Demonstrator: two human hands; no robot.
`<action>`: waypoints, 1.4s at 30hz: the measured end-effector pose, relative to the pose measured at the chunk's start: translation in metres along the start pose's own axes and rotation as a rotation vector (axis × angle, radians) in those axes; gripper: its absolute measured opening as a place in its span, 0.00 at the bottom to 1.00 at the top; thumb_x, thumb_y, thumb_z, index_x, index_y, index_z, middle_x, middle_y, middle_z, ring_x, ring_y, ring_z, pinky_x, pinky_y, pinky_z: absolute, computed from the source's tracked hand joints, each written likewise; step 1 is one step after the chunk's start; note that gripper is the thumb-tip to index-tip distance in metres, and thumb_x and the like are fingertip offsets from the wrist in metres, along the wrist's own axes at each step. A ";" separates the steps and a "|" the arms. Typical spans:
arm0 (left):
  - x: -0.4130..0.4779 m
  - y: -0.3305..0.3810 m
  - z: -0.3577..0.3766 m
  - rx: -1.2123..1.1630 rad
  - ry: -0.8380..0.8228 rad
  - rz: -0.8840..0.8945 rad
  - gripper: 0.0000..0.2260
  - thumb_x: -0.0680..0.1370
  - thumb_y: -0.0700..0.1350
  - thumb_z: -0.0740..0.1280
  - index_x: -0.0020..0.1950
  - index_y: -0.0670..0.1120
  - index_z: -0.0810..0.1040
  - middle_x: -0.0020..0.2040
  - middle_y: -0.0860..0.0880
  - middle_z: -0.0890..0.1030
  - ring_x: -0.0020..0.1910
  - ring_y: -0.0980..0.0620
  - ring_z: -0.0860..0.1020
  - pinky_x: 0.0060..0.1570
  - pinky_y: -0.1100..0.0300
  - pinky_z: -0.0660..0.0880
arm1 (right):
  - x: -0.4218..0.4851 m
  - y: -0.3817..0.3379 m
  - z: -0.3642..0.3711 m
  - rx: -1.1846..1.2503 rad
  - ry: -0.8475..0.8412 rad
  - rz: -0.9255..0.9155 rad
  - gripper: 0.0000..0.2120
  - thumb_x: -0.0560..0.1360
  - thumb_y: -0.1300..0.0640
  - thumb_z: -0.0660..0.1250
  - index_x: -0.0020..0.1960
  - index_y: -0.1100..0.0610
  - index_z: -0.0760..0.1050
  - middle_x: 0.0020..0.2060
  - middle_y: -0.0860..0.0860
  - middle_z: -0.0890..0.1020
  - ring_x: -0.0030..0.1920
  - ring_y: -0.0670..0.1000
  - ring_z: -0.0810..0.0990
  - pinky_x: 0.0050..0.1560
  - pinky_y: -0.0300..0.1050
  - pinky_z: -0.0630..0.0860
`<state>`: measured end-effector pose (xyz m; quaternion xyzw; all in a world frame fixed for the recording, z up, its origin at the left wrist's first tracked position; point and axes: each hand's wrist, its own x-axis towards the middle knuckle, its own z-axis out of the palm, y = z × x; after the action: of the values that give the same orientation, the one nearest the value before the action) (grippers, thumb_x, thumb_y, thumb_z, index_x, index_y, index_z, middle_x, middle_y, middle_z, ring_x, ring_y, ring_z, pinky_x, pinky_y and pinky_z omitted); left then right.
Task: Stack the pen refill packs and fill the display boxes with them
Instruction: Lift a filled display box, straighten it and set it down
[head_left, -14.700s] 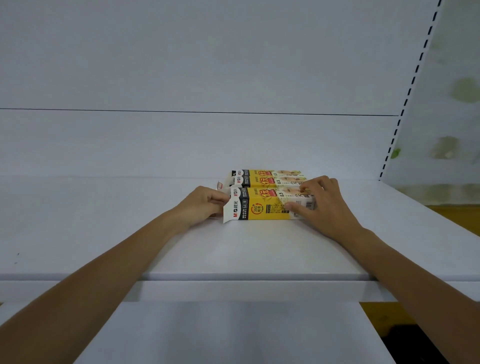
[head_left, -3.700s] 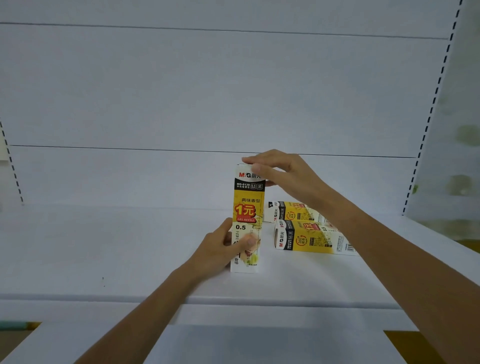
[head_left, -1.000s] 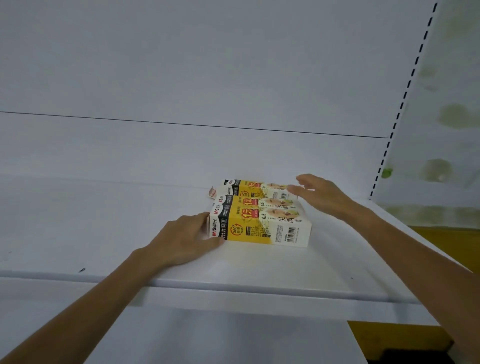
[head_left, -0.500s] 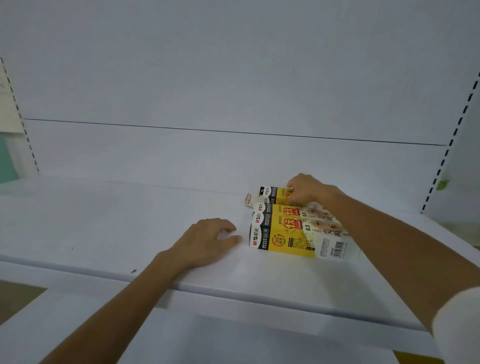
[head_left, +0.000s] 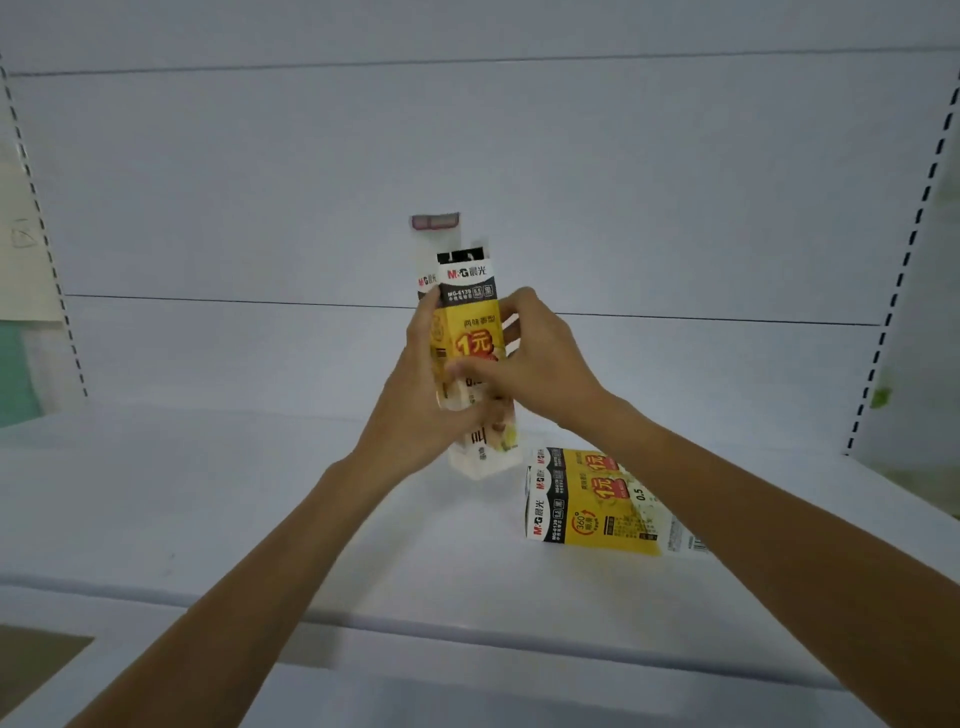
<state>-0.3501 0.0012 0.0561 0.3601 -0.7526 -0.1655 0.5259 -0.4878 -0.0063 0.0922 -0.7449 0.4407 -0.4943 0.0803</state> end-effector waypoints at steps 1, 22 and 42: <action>0.000 0.001 -0.004 -0.020 0.009 0.006 0.48 0.67 0.44 0.76 0.74 0.58 0.44 0.60 0.62 0.68 0.49 0.69 0.74 0.43 0.74 0.73 | -0.003 -0.004 0.001 0.061 -0.016 0.014 0.21 0.67 0.48 0.74 0.52 0.54 0.68 0.42 0.41 0.76 0.41 0.40 0.77 0.37 0.32 0.73; -0.028 -0.030 -0.019 -0.131 -0.338 -0.086 0.46 0.66 0.42 0.77 0.60 0.76 0.47 0.54 0.62 0.73 0.49 0.60 0.79 0.40 0.65 0.79 | -0.011 -0.030 -0.032 -0.156 -0.467 0.075 0.12 0.72 0.57 0.70 0.52 0.45 0.73 0.56 0.44 0.71 0.57 0.45 0.70 0.47 0.34 0.72; -0.034 -0.033 -0.020 -0.176 -0.365 -0.100 0.43 0.68 0.43 0.75 0.61 0.74 0.46 0.62 0.56 0.68 0.54 0.56 0.76 0.46 0.61 0.77 | 0.001 -0.039 -0.030 -0.124 -0.634 0.220 0.17 0.71 0.59 0.71 0.57 0.48 0.71 0.48 0.41 0.76 0.48 0.44 0.77 0.47 0.48 0.80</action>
<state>-0.3129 0.0052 0.0206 0.3136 -0.7994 -0.3187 0.4013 -0.4888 0.0261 0.1294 -0.8130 0.5008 -0.1986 0.2209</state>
